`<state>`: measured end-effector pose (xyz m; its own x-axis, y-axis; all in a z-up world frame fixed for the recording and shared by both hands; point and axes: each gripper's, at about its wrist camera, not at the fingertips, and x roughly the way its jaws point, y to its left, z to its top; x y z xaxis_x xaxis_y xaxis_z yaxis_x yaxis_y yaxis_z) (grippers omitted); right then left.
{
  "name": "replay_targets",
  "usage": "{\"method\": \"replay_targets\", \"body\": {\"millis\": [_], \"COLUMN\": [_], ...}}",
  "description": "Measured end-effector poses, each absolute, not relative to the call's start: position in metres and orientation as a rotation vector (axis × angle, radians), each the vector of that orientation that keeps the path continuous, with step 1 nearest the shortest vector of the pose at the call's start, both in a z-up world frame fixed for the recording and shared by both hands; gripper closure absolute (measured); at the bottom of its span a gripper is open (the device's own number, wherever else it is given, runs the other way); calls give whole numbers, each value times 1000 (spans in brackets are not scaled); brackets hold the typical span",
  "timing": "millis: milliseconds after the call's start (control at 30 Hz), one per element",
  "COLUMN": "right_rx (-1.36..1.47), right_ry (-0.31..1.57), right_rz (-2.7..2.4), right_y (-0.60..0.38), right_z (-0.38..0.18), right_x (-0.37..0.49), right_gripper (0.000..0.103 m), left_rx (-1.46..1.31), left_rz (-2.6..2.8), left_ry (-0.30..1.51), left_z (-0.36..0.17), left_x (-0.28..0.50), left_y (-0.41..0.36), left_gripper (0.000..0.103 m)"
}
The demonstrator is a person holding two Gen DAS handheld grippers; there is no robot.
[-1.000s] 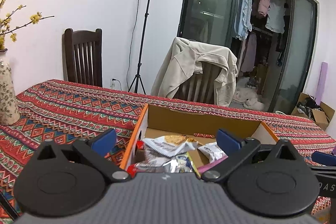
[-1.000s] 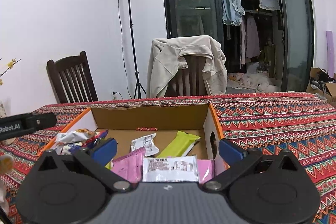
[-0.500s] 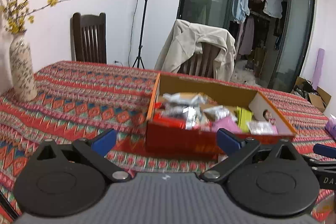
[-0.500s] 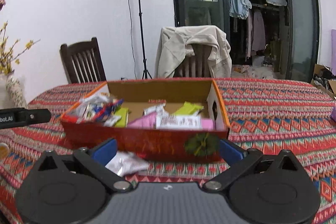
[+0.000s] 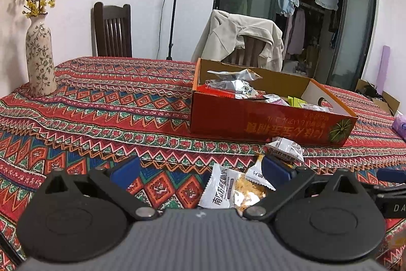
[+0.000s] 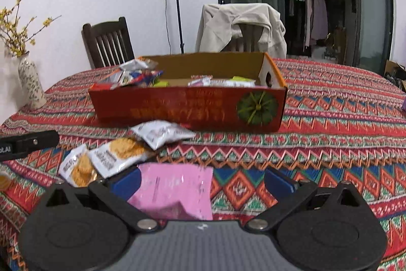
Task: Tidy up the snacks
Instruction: 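Withdraw both grippers from the box toward the remaining pink packet, then grasp the pink packet with the right gripper while the left gripper grasps a white cracker packet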
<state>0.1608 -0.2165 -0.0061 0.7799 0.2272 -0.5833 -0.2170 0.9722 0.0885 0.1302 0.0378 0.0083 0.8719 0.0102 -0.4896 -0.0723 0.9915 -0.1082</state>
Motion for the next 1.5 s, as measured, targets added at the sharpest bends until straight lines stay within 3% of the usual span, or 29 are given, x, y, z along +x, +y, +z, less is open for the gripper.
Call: {"method": "replay_targets", "body": {"millis": [700, 1233, 1367, 1500], "right_rx": [-80, -92, -92, -77], "right_ry": [792, 735, 708, 693], "right_rz": [282, 288, 314, 307], "right_y": [-174, -173, -172, -175], "right_z": [-32, -36, -34, -32], "right_x": [190, 188, 182, 180], "right_gripper": [0, 0, 19, 26], "left_rx": [-174, -178, -180, -179], "left_rz": [27, 37, 43, 48], "left_ry": [543, 554, 552, 559], "left_z": [-5, -7, -7, -8], "left_x": [132, 133, 132, 134], "left_y": [48, 48, 48, 48], "left_gripper": [0, 0, 0, 0]}}
